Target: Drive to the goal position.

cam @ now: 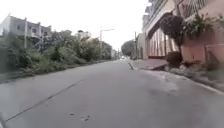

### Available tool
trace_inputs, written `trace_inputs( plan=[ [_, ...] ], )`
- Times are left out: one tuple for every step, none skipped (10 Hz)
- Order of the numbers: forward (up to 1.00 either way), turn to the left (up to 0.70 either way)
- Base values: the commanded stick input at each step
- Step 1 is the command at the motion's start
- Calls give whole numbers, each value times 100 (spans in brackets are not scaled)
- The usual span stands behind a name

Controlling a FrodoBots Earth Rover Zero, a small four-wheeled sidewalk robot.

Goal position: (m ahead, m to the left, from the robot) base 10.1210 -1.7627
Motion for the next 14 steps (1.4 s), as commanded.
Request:
trace_inputs(
  plan=[
    [100, 0],
    [100, 0],
    [100, 0],
    [100, 0],
    [100, 0],
    [100, 0],
    [100, -1],
    [100, -32],
    [100, -40],
    [100, -39],
    [100, -35],
    [100, -26],
    [100, -7],
    [100, 0]
  ],
)
